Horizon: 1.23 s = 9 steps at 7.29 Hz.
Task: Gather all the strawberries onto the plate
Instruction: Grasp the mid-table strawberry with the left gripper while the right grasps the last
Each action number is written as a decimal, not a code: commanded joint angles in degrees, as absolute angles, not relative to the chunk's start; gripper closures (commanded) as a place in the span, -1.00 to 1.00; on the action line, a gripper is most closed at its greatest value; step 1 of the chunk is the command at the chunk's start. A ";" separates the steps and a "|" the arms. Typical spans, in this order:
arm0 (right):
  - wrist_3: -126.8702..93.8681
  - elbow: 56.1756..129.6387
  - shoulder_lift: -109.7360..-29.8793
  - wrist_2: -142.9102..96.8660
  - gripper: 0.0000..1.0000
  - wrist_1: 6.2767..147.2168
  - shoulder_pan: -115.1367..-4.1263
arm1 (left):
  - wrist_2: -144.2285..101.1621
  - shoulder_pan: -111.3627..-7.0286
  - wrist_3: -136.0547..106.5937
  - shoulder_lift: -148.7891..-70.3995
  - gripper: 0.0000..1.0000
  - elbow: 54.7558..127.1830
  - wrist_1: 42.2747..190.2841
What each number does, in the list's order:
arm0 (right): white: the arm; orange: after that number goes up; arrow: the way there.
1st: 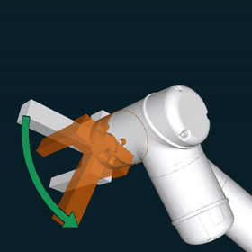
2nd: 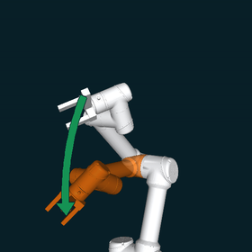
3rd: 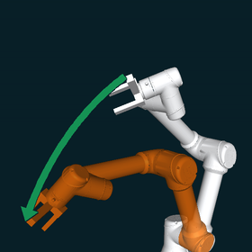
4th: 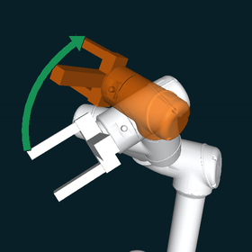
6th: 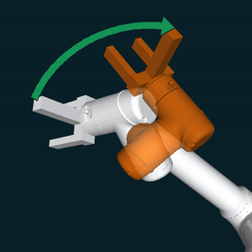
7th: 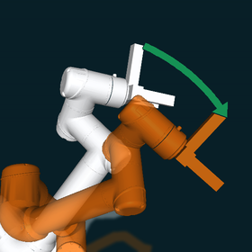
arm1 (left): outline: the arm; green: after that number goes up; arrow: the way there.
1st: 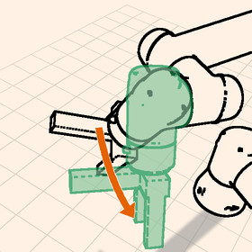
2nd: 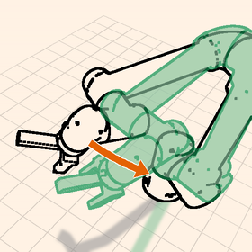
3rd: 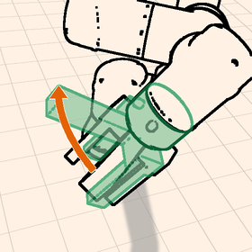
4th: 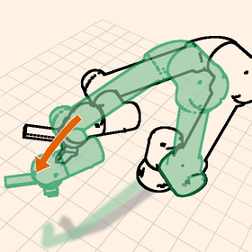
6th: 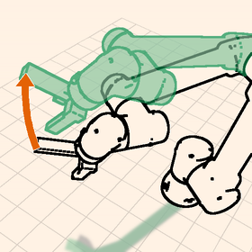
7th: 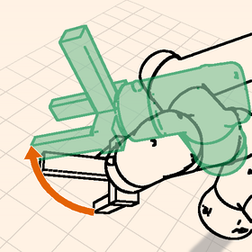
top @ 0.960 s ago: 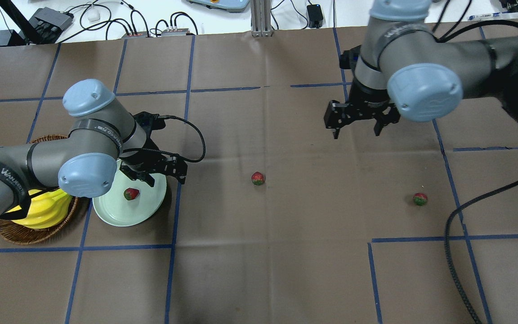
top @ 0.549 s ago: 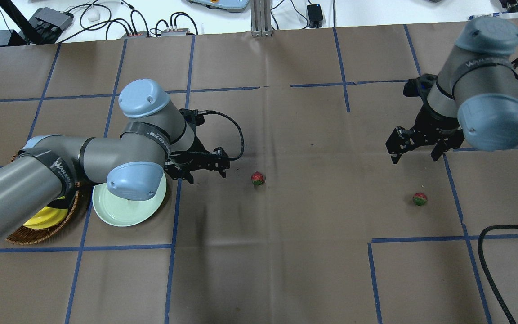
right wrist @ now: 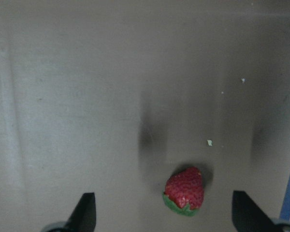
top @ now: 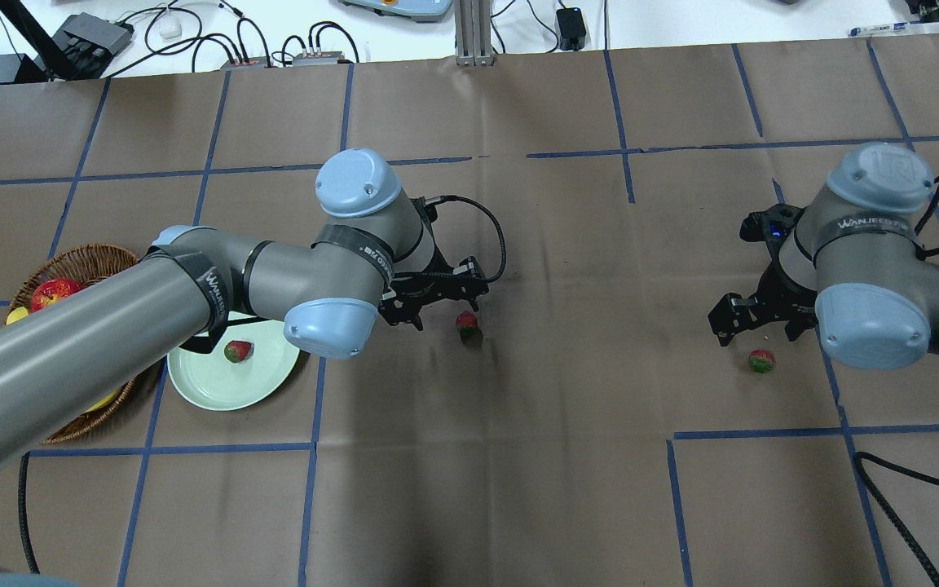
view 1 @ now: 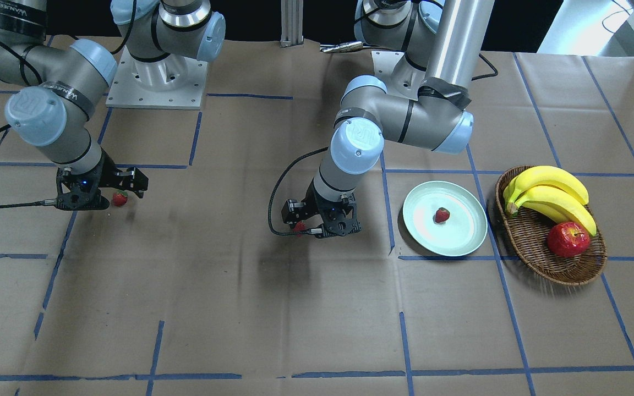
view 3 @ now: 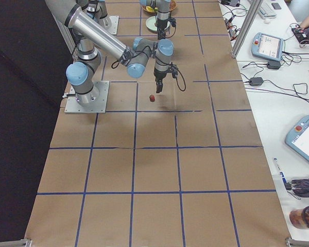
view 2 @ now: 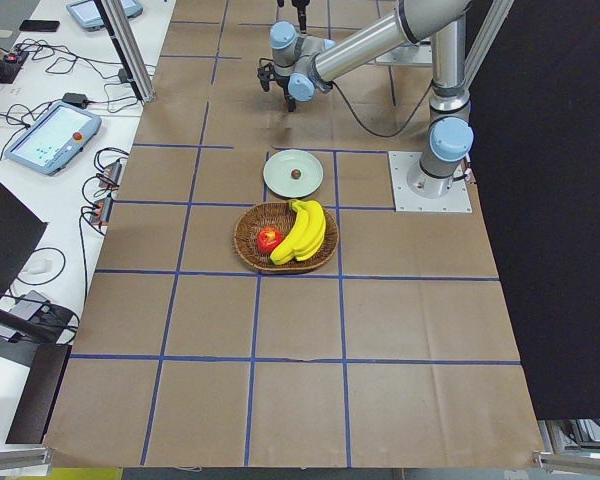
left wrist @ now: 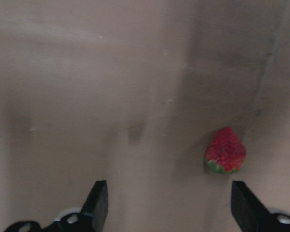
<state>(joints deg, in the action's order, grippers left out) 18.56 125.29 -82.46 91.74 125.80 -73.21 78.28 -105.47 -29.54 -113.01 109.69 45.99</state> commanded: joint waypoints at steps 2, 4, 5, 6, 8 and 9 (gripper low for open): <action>17.93 126.03 -79.72 91.93 -0.79 126.30 -71.54 | 78.58 -105.91 -30.94 -114.96 -0.80 109.51 42.19; 18.02 125.95 -79.72 94.54 0.08 125.60 -71.54 | 77.96 -106.17 -31.82 -115.83 -0.79 109.43 42.19; 18.02 125.86 -79.72 95.61 0.56 125.94 -71.54 | 77.87 -106.35 -31.82 -116.19 -0.70 109.51 42.36; 18.02 125.86 -79.80 95.54 0.75 126.03 -71.54 | 77.70 -106.52 -31.82 -116.28 -0.69 109.51 42.97; 18.02 125.69 -80.07 95.36 0.91 126.04 -71.54 | 76.39 -106.70 -31.82 -116.19 0.56 109.51 43.50; 18.02 123.77 -80.76 95.54 0.91 125.69 -71.63 | 76.38 -106.70 -31.82 -116.28 0.91 109.51 43.51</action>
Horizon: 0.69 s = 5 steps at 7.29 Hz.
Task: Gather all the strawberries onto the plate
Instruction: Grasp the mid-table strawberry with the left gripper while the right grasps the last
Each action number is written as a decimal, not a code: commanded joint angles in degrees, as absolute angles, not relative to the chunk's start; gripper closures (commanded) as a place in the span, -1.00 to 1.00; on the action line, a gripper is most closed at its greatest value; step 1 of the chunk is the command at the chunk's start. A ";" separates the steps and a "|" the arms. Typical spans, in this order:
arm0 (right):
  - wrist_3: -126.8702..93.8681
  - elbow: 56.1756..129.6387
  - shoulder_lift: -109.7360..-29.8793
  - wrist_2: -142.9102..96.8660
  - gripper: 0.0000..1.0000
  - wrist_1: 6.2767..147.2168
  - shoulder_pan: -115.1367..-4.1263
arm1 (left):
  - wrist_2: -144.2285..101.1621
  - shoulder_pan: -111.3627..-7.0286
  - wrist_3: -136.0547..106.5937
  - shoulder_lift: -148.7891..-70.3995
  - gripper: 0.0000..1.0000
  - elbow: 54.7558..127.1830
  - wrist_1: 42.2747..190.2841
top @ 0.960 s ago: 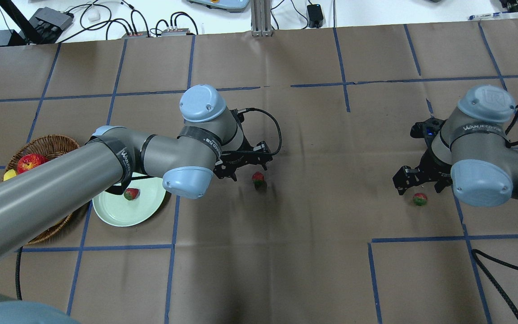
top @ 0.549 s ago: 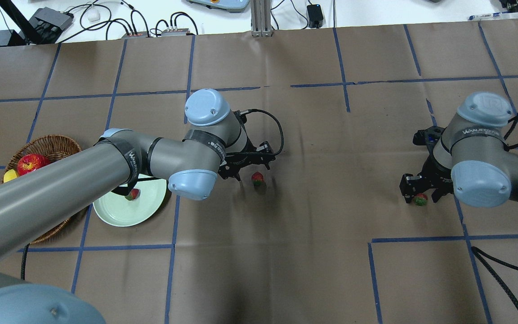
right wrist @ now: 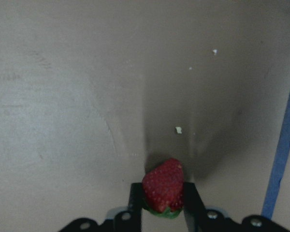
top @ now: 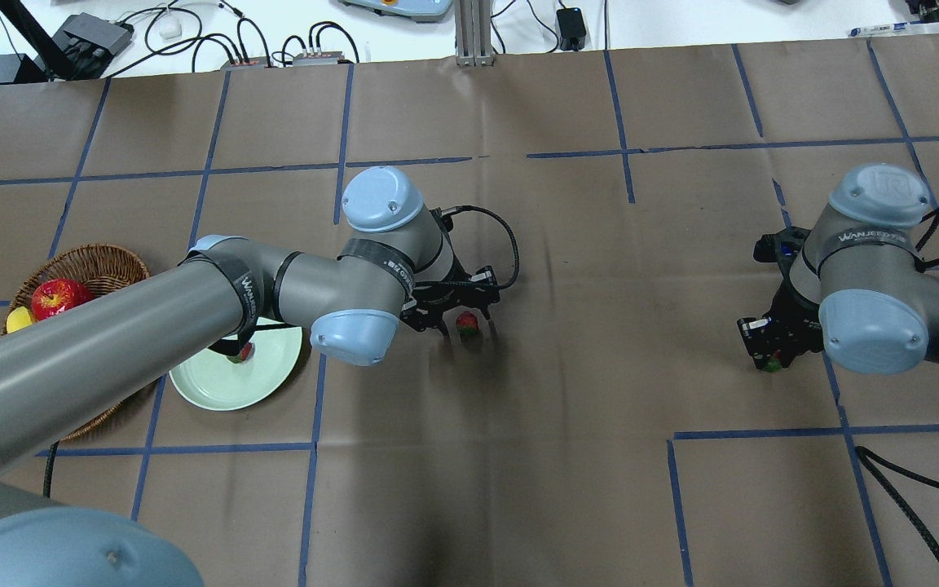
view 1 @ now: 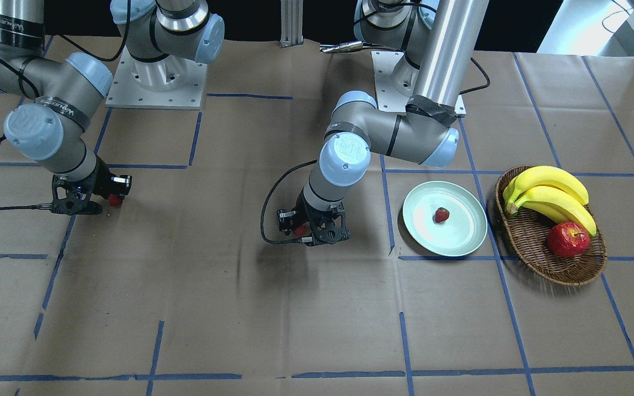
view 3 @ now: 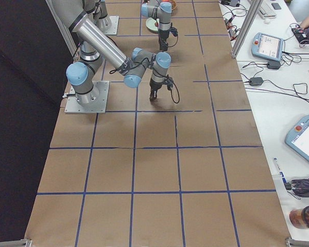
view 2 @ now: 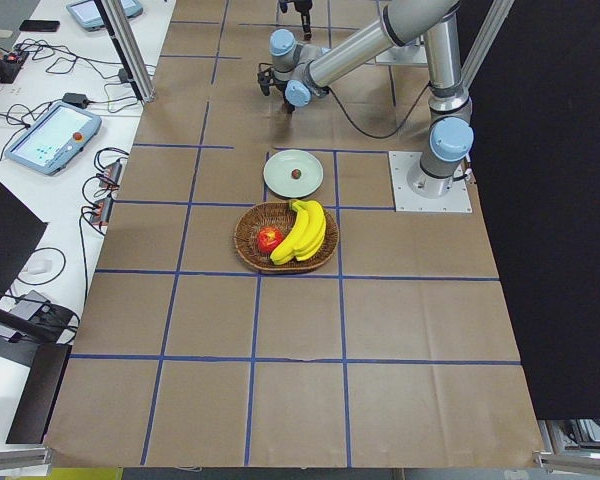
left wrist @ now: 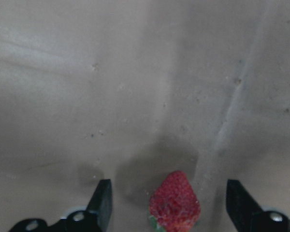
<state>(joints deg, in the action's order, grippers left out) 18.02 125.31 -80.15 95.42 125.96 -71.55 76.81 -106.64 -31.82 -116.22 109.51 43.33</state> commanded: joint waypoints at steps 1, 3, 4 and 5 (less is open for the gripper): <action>18.02 119.05 -80.86 95.36 0.91 123.07 -71.98 | 76.46 -106.70 -31.64 -116.11 1.00 109.60 43.51; 16.88 112.52 -79.98 94.66 0.91 117.44 -74.60 | 76.81 -105.13 -25.88 -113.39 1.00 109.42 43.77; 13.13 111.46 -79.46 93.44 0.91 117.51 -78.36 | 80.73 -102.59 -19.49 -110.77 1.00 109.95 46.81; 8.31 109.71 -78.41 92.38 0.90 117.51 -83.18 | 83.99 -99.87 -11.85 -107.00 1.00 110.21 52.07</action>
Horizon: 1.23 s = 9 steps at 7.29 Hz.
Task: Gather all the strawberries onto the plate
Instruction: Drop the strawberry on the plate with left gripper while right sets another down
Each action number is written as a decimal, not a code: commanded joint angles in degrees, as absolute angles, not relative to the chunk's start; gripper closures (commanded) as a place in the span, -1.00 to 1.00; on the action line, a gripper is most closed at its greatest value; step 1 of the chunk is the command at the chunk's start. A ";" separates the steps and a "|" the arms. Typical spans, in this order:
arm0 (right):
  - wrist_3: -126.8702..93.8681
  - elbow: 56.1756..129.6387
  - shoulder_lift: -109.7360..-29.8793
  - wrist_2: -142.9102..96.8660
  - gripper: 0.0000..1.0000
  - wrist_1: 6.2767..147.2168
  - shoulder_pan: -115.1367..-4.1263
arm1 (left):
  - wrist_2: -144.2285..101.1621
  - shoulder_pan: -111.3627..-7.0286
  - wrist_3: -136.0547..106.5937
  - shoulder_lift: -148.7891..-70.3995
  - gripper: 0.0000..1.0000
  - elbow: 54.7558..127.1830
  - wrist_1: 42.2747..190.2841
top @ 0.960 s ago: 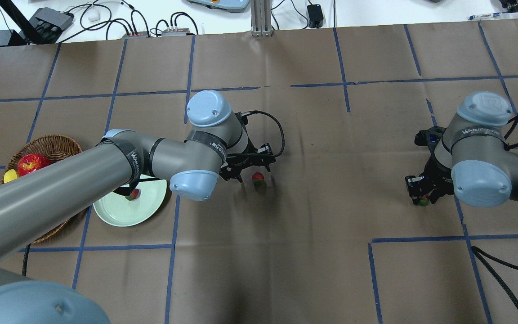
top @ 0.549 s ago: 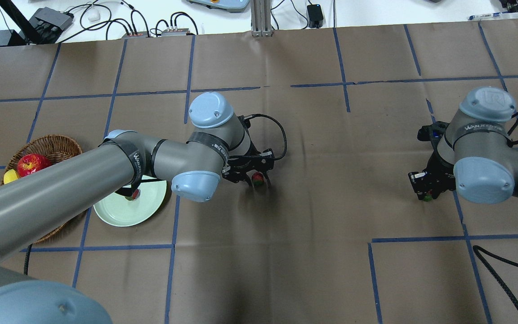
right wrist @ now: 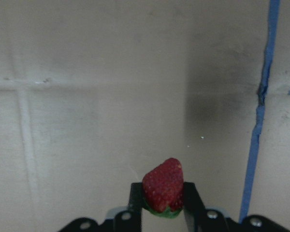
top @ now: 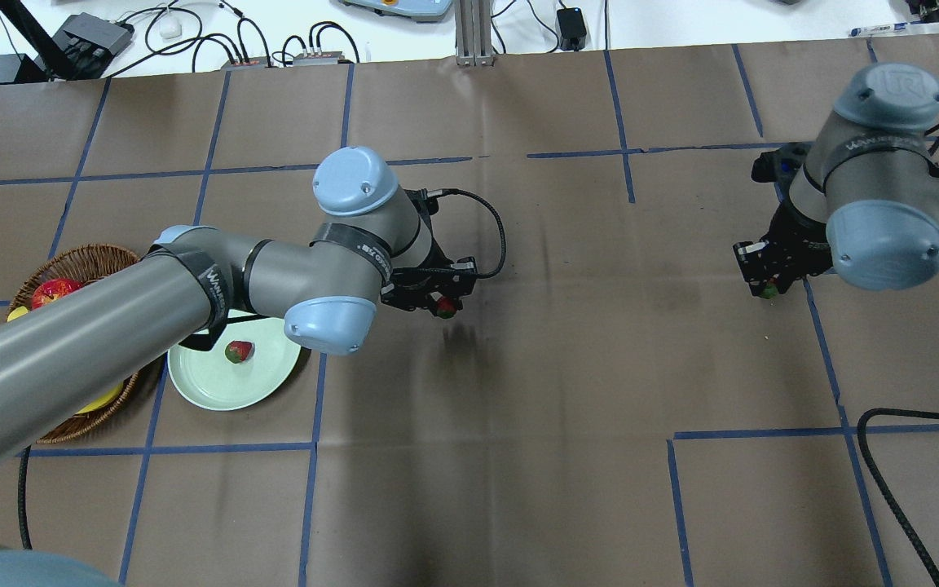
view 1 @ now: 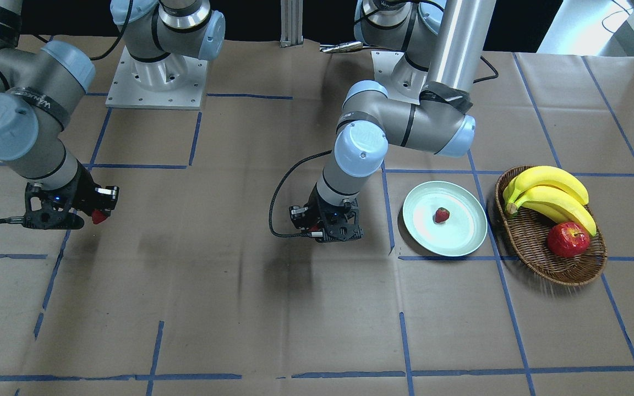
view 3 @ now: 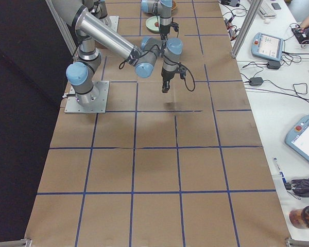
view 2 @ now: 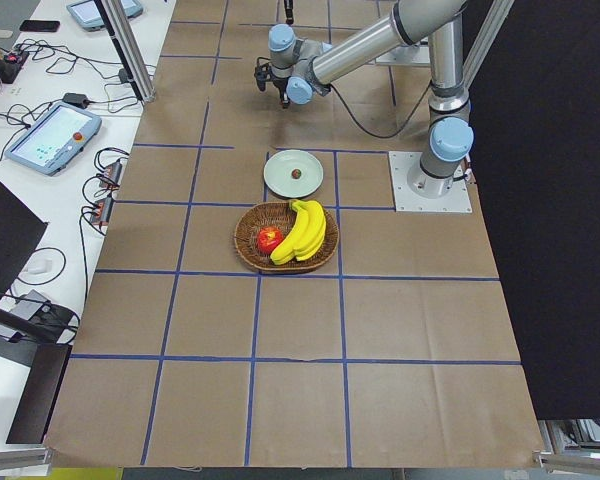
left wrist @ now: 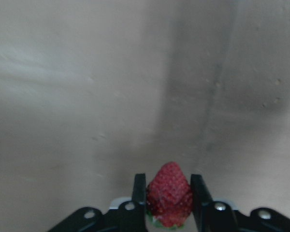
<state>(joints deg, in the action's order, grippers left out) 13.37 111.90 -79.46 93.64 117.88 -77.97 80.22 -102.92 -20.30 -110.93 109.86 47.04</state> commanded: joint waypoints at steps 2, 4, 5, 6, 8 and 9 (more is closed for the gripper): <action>-2.66 105.05 -74.20 89.84 0.90 117.60 -94.16 | 93.47 -94.16 2.21 -101.36 0.99 111.61 59.22; -17.50 97.69 -66.66 87.81 0.90 118.04 -105.33 | 96.93 -87.14 15.40 -98.19 0.99 118.01 57.75; -22.62 93.04 -62.53 86.41 0.90 118.04 -110.34 | 97.12 -83.01 20.86 -98.17 0.94 119.95 54.96; -27.29 89.25 -58.49 85.70 0.90 118.12 -113.87 | 97.12 -82.01 21.96 -98.26 0.61 121.10 54.50; -28.92 86.83 -56.51 85.96 0.89 117.16 -115.40 | 96.77 -81.48 21.98 -98.96 -0.32 122.43 51.78; -28.74 87.27 -56.43 86.22 0.88 117.07 -114.44 | 96.42 -81.65 21.10 -99.05 -0.54 122.52 51.68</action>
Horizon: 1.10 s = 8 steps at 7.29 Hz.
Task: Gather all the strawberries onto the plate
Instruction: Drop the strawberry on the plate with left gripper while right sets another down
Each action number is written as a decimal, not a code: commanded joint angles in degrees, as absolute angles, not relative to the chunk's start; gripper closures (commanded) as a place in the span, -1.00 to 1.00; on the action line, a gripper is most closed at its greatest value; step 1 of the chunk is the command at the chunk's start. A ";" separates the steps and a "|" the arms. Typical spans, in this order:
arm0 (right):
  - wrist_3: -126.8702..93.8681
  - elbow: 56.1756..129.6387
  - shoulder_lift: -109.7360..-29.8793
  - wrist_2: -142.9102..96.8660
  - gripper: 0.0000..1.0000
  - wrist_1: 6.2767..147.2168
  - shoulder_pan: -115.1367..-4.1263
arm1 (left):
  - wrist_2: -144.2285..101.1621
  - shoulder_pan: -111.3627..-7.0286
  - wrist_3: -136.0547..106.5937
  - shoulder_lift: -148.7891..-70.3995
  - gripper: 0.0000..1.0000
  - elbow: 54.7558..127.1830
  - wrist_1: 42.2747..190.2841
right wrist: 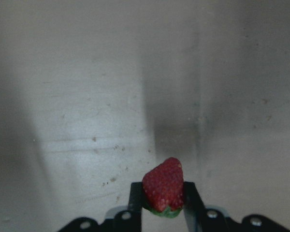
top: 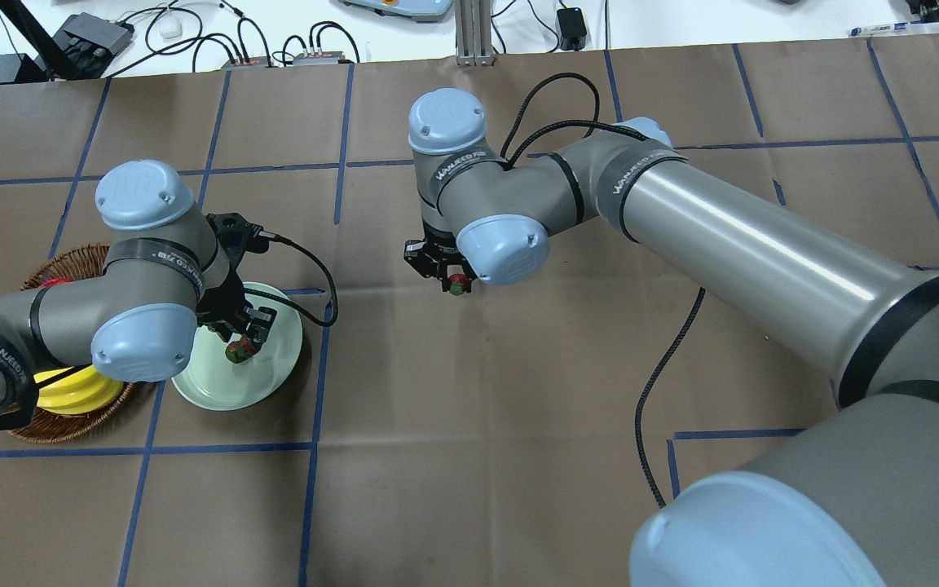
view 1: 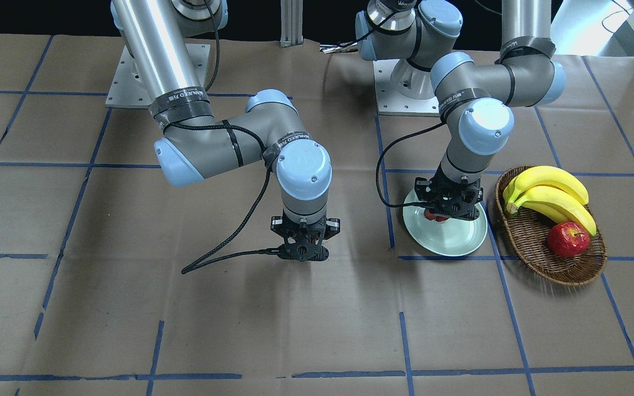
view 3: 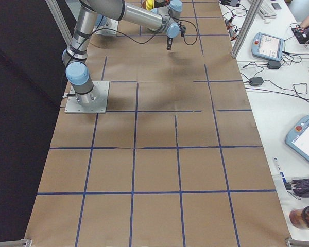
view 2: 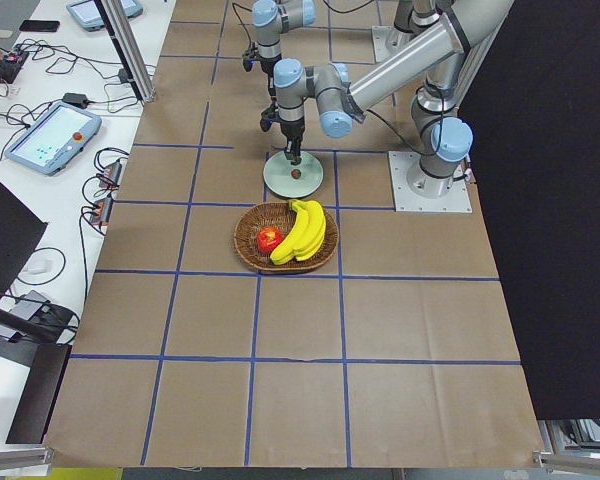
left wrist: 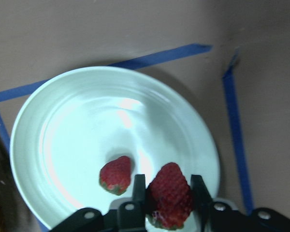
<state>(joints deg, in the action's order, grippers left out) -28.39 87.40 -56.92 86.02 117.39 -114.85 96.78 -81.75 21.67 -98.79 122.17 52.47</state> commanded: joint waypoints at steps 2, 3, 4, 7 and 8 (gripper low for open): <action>-27.86 89.20 -56.43 86.83 -0.16 117.25 -112.07 | 91.45 -82.26 16.99 -99.58 -0.58 122.34 51.77; -27.95 89.12 -56.51 86.49 -0.99 117.25 -111.89 | 89.23 -82.70 13.13 -99.93 -0.60 122.08 51.77; -27.95 88.69 -57.73 86.40 -1.00 116.64 -111.62 | 86.77 -83.84 9.79 -99.84 -0.61 121.91 51.77; -16.67 89.12 -70.88 87.01 -1.00 100.09 -103.32 | 80.72 -89.02 -2.41 -100.19 -0.66 120.16 51.68; -12.61 89.12 -75.45 87.01 -1.00 95.23 -98.83 | 80.16 -91.73 -7.42 -100.89 -0.66 117.80 51.68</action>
<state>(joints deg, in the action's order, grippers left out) -18.21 89.03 -69.53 86.90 101.99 -104.19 81.97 -88.98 -1.59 -100.28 119.97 51.66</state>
